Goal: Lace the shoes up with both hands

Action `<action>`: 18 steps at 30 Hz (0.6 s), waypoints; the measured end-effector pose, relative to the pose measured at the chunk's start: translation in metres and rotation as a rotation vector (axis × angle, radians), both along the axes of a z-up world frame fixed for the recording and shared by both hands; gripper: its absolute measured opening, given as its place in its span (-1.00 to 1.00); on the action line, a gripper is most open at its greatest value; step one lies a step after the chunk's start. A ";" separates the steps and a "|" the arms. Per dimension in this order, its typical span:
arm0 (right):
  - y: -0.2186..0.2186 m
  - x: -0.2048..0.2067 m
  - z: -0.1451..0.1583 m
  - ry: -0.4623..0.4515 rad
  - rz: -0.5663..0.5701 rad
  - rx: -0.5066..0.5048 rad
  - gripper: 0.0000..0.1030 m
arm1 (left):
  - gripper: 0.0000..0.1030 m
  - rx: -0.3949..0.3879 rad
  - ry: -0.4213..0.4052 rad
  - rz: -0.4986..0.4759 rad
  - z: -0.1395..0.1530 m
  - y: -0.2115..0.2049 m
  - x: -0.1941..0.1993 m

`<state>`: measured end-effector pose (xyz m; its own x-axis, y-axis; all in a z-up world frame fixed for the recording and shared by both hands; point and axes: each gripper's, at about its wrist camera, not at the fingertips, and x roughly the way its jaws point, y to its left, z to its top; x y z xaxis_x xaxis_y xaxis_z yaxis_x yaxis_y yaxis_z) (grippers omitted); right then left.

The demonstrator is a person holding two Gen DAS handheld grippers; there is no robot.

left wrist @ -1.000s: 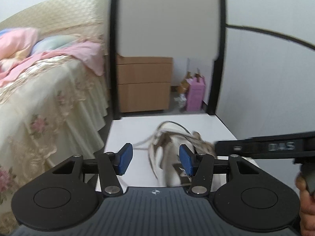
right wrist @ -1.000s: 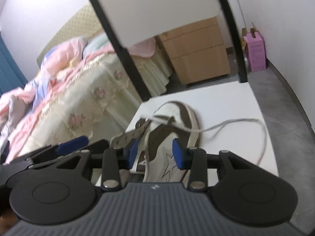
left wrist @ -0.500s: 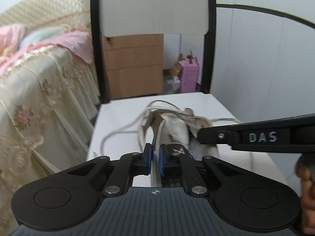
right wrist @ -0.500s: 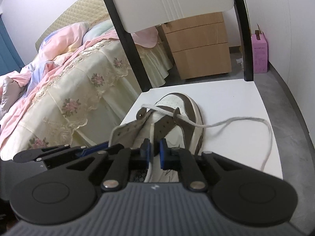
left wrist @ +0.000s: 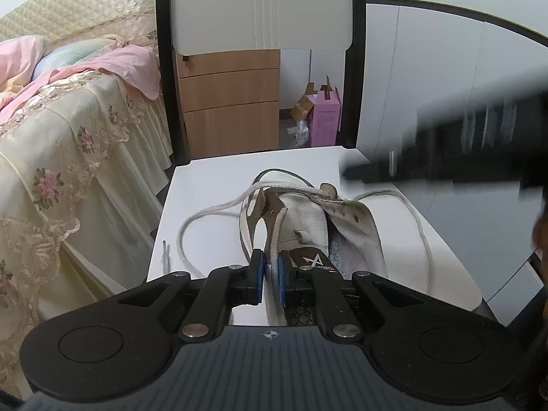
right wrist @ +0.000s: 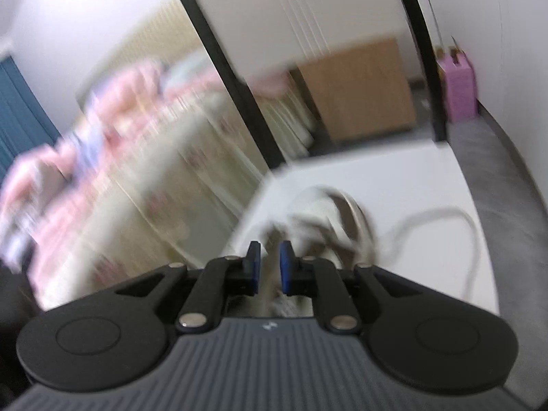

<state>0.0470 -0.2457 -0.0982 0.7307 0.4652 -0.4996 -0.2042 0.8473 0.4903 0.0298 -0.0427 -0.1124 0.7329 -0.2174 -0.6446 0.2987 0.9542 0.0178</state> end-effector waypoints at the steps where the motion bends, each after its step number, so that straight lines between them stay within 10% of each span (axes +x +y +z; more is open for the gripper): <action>1: 0.000 0.005 0.005 -0.016 0.005 -0.004 -0.66 | -0.80 -0.008 -0.002 0.001 0.001 0.001 0.000; 18: 0.047 0.097 -0.022 0.094 0.358 -0.523 -0.37 | -0.71 0.039 0.028 -0.018 0.005 -0.003 0.018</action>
<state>0.1437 -0.1989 -0.1203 0.5174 0.3498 -0.7810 -0.4954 0.8666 0.0599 0.0474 -0.0456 -0.1077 0.7105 -0.2050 -0.6731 0.3171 0.9473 0.0463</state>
